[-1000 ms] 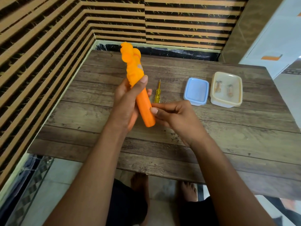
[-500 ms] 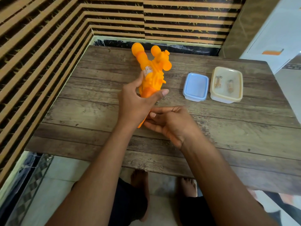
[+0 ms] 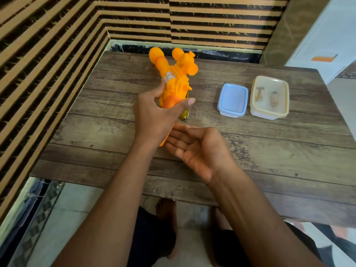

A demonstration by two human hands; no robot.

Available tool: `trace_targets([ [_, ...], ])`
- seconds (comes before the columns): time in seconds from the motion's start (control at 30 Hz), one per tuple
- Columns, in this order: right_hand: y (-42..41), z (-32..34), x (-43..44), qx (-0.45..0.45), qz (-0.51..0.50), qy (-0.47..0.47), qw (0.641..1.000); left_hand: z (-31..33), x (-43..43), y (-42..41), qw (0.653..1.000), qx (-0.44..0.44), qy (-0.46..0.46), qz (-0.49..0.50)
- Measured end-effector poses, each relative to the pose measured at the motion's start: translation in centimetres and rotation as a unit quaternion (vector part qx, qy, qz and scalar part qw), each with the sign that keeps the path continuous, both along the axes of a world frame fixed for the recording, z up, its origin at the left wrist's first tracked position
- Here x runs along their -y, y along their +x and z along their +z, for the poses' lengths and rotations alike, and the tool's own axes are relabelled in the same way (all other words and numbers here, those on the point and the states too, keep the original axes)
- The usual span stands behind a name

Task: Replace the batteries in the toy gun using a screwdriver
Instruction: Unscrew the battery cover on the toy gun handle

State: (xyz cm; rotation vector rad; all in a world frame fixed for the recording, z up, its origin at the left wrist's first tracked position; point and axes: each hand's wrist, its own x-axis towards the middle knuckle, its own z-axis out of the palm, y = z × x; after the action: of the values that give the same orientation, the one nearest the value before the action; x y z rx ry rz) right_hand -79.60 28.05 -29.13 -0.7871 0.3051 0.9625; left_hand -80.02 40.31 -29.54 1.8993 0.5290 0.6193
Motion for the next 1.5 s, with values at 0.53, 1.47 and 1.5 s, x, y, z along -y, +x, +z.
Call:
trace_targets([
  [0.53, -0.2, -0.7, -0.1, 0.108, -0.03, -0.071, 0.991, 0.4, 0.0, -0.3, 0.999, 0.025, -0.005, -0.02],
  [1.47, 0.1, -0.5, -0.2, 0.06, -0.049, -0.134, 0.988, -0.3, 0.9, 0.2, 0.999, -0.002, 0.037, -0.005],
  [1.5, 0.1, -0.4, -0.3, 0.059, -0.052, -0.139, 0.987, -0.4, 1.0, 0.1, 0.999, -0.007, 0.039, -0.001],
])
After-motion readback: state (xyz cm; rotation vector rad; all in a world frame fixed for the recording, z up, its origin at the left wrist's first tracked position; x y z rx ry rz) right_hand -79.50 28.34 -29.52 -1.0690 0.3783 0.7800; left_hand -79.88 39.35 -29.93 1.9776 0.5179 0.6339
